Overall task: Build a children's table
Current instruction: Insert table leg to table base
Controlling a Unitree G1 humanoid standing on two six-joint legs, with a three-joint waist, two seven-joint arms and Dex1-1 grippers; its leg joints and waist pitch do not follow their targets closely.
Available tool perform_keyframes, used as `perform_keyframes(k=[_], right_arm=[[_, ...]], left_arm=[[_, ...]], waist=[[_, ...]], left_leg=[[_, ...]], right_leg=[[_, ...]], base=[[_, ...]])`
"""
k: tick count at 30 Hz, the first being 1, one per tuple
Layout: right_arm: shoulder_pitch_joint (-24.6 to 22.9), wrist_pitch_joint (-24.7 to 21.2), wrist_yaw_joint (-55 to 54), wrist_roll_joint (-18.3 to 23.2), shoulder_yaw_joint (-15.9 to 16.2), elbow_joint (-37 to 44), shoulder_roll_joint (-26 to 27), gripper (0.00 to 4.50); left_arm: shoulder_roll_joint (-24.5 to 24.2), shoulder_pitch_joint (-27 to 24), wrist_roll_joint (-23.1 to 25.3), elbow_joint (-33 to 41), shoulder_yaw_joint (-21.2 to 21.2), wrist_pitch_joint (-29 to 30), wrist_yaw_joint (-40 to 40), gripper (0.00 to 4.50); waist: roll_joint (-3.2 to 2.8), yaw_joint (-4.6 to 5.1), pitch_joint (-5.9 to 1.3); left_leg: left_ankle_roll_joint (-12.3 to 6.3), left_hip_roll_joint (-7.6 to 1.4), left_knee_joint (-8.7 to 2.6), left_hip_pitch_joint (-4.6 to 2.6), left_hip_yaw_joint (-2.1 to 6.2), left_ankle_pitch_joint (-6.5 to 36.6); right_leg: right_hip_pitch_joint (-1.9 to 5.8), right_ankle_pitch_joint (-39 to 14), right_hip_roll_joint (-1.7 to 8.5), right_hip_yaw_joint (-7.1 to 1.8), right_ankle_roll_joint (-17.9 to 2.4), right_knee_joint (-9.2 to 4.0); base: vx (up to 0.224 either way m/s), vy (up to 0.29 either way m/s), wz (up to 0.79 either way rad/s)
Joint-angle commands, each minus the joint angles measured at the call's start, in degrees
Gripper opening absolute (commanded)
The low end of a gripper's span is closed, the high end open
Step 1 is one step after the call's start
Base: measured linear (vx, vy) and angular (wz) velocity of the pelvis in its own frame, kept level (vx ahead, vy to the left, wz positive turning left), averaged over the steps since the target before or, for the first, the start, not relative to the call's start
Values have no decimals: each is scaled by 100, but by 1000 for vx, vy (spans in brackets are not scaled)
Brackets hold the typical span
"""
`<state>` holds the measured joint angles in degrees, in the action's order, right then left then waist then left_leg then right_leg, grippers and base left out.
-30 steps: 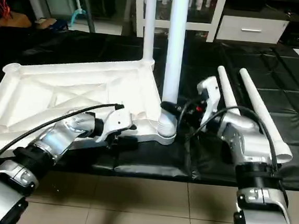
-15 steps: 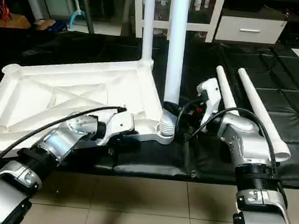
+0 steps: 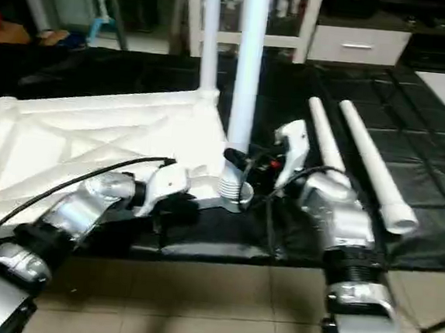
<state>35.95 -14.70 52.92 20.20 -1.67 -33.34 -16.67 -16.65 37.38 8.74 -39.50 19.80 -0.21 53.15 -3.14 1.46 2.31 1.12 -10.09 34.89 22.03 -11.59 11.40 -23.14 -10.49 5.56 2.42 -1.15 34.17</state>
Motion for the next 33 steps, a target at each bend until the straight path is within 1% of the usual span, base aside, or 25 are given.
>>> perform_keyframes(k=[1,2,3,5,8,9,10,11,12,13,15,19,20,21,22,23,26,28,30,31,33], right_arm=[[71,-13,-39,-44,57,-86,48,179],[99,-44,7,-25,60,-77,49,179],[113,-67,42,-11,62,-67,44,179],[144,-62,244,-68,158,-82,-29,179],[135,-52,431,-127,237,-60,-108,179],[130,-43,481,-155,262,-47,-160,179],[133,-39,519,-175,278,-48,-198,179],[149,-14,598,-230,298,-75,-304,179],[158,-7,660,-265,312,-92,-385,179],[164,-2,711,-292,324,-105,-447,179],[169,4,776,-321,342,-119,-523,179],[184,113,713,-393,356,-296,-471,179],[184,113,713,-393,356,-296,-471,179],[143,193,722,-448,447,-335,-392,179],[143,193,722,-448,447,-335,-392,179],[91,210,793,-484,540,-305,-344,179],[49,207,874,-524,621,-251,-324,179],[5,207,976,-586,749,-194,-326,179],[-17,264,1020,-654,842,-196,-329,179],[-36,339,986,-700,864,-232,-306,179],[-56,344,971,-699,862,-226,-292,179]], left_arm=[[-256,-255,116,23,-93,173,47,0],[-294,-303,134,121,-63,199,94,0],[-319,-338,150,193,-41,220,123,0],[-413,-455,138,407,-23,292,184,0],[-486,-570,102,605,13,339,231,0],[-493,-602,84,661,36,317,263,0],[-492,-614,74,690,51,301,280,0],[-460,-631,60,763,81,323,303,0],[-428,-634,59,800,99,342,308,0],[-404,-636,60,831,111,365,315,0],[-382,-630,61,859,119,382,350,0],[-373,-629,56,965,142,430,395,0],[-373,-629,56,965,142,430,395,0],[-368,-617,56,984,156,446,414,0],[-368,-617,56,984,156,446,414,0],[-367,-613,50,1016,172,477,421,0],[-370,-608,38,1026,179,494,431,0],[-370,-588,37,994,190,486,450,0],[-368,-569,46,965,198,478,451,0],[-351,-538,56,918,186,448,411,0],[-348,-528,58,903,182,442,404,0]], waist=[[121,-25,-351],[145,-23,-351],[140,-41,-356],[142,-49,-361],[151,-87,-374],[136,-100,-373],[145,-107,-381],[133,-120,-378],[147,-134,-381],[153,-157,-381],[152,-182,-377],[143,-202,-371],[145,-199,-375],[139,-201,-376],[148,-192,-376],[138,-196,-379],[134,-199,-385],[129,-198,-389],[132,-197,-389],[136,-194,-387],[135,-194,-384]], left_leg=[[-465,-289,-462,-32,177,1027],[-445,-294,-463,-43,175,1046],[-416,-302,-448,-96,158,1039],[-444,-297,-441,-95,146,934],[-619,-297,-411,-94,127,616],[-635,-294,-408,-103,122,586],[-670,-295,-397,-105,116,522],[-679,-298,-398,-106,118,501],[-699,-298,-389,-111,109,474],[-717,-300,-385,-106,109,447],[-726,-302,-381,-112,103,445],[-609,-303,-393,-124,107,603],[-596,-302,-392,-123,108,603],[-586,-300,-393,-122,112,590],[-592,-294,-392,-114,113,576],[-593,-295,-391,-120,114,576],[-624,-290,-382,-119,111,529],[-649,-291,-378,-112,115,490],[-651,-291,-377,-116,112,508],[-645,-292,-380,-117,114,534],[-617,-294,-387,-126,114,600]], right_leg=[[276,-1252,288,-117,-1277,-366],[268,-1263,287,-121,-1278,-373],[245,-1156,292,-143,-1340,-375],[248,-879,277,-149,-1425,-343],[264,-343,270,-145,-1565,-279],[258,-305,266,-143,-1575,-279],[264,-188,264,-145,-1597,-265],[266,-158,266,-143,-1609,-261],[268,-93,259,-142,-1626,-253],[277,-71,261,-141,-1636,-247],[267,-114,260,-144,-1634,-251],[259,-376,259,-146,-1589,-271],[262,-362,261,-148,-1591,-269],[262,-327,256,-146,-1586,-264],[264,-281,252,-145,-1582,-262],[264,-270,255,-144,-1585,-260],[271,-160,251,-144,-1601,-251],[278,-82,246,-138,-1614,-242],[276,-93,248,-138,-1614,-243],[273,-132,251,-139,-1610,-249],[270,-225,248,-141,-1598,-260]], base=[[0,0,0],[0,0,0],[0,0,0],[0,0,0],[0,0,0],[0,0,0],[0,0,0],[0,0,0],[0,0,0],[0,0,0],[0,0,0],[0,0,0],[0,0,0],[0,0,0],[0,0,0],[0,0,0],[0,0,0],[0,0,0],[0,0,0],[0,0,0],[0,0,0]])
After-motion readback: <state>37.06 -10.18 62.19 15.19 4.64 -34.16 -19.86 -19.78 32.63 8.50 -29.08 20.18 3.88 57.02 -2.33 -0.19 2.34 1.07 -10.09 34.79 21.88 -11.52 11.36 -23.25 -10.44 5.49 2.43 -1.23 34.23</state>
